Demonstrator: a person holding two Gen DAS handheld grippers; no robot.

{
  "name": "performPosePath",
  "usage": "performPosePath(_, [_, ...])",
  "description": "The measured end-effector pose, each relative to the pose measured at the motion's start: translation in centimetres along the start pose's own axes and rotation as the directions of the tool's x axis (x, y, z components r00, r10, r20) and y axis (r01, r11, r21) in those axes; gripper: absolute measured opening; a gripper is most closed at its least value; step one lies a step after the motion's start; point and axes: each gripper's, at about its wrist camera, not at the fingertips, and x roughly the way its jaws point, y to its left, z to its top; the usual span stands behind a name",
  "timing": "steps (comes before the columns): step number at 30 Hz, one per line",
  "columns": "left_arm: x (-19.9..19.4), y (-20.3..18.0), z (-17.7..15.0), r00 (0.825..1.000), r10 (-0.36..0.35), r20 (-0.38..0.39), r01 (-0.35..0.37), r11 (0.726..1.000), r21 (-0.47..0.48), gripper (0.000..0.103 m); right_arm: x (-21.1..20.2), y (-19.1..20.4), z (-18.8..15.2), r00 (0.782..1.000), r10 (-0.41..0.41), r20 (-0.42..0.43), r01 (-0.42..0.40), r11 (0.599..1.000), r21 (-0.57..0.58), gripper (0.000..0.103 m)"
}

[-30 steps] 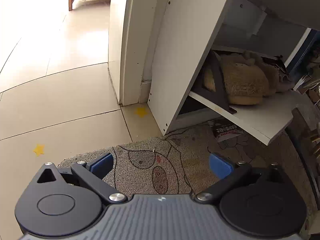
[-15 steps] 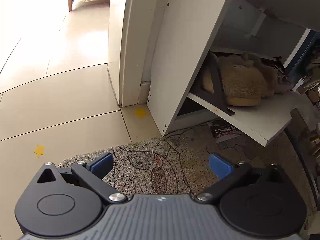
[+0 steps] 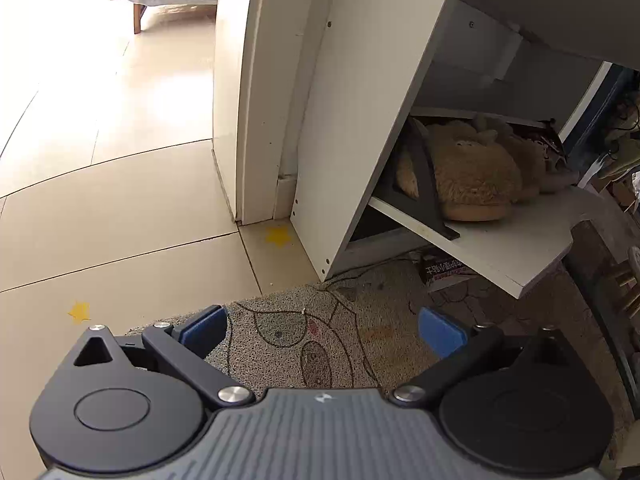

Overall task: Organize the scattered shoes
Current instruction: 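Insert the held slippers onto the shelf beside the bow slippers, then open the right tool to release the slippers on the shelf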

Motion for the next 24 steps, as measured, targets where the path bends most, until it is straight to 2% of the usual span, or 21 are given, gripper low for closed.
performPosePath(2, [0.1, 0.3, 0.0, 1.0, 0.0, -0.001, 0.0, 1.0, -0.006, 0.102, -1.0, 0.3, -0.9, 0.998, -0.05, 0.027, 0.05, 0.999, 0.014, 0.028])
performPosePath(4, [-0.1, 0.2, 0.1, 1.0, -0.003, 0.008, 0.003, 1.0, -0.003, 0.102, -2.8, -0.7, -1.5, 0.996, -0.041, 0.078, 0.034, 0.996, 0.081, 0.023])
performPosePath(7, [0.0, 0.0, 0.1, 1.0, -0.01, 0.005, 0.01, 1.0, -0.003, 0.102, -3.9, -0.9, -1.7, 0.994, -0.018, 0.106, 0.006, 0.993, 0.116, 0.025])
performPosePath(10, [-0.1, -0.5, 0.0, 1.0, -0.025, 0.002, 0.025, 1.0, 0.0, 0.102, -0.4, 0.4, -2.0, 0.995, -0.074, 0.062, 0.071, 0.996, 0.052, 0.025])
performPosePath(13, [-0.5, -0.4, 0.0, 1.0, -0.021, 0.013, 0.021, 1.0, 0.006, 0.102, 0.1, 0.8, -2.3, 0.989, -0.117, 0.089, 0.113, 0.992, 0.055, 0.025])
performPosePath(16, [-0.4, 0.3, 0.2, 1.0, -0.002, 0.014, 0.002, 1.0, -0.007, 0.102, -2.9, 0.2, -2.3, 0.987, -0.076, 0.141, 0.06, 0.991, 0.116, 0.028])
performPosePath(18, [-0.3, 0.5, 0.2, 1.0, 0.0, 0.011, 0.0, 1.0, -0.016, 0.102, -4.9, 1.2, -2.6, 0.986, 0.059, 0.156, -0.07, 0.996, 0.064, 0.03])
performPosePath(21, [-0.1, 0.6, 0.3, 1.0, -0.003, 0.007, 0.003, 1.0, -0.024, 0.102, -4.5, 2.6, -2.5, 0.973, 0.22, 0.076, -0.225, 0.972, 0.065, 0.03])
performPosePath(23, [-0.3, -0.1, 0.1, 1.0, -0.017, 0.01, 0.018, 1.0, -0.008, 0.102, -2.3, 3.4, -2.3, 0.96, 0.279, 0.002, -0.278, 0.956, 0.096, 0.03])
performPosePath(24, [-0.4, -0.3, 0.0, 1.0, -0.023, 0.012, 0.023, 1.0, -0.001, 0.102, -1.3, 3.4, -2.2, 0.96, 0.279, -0.012, -0.276, 0.954, 0.118, 0.031])
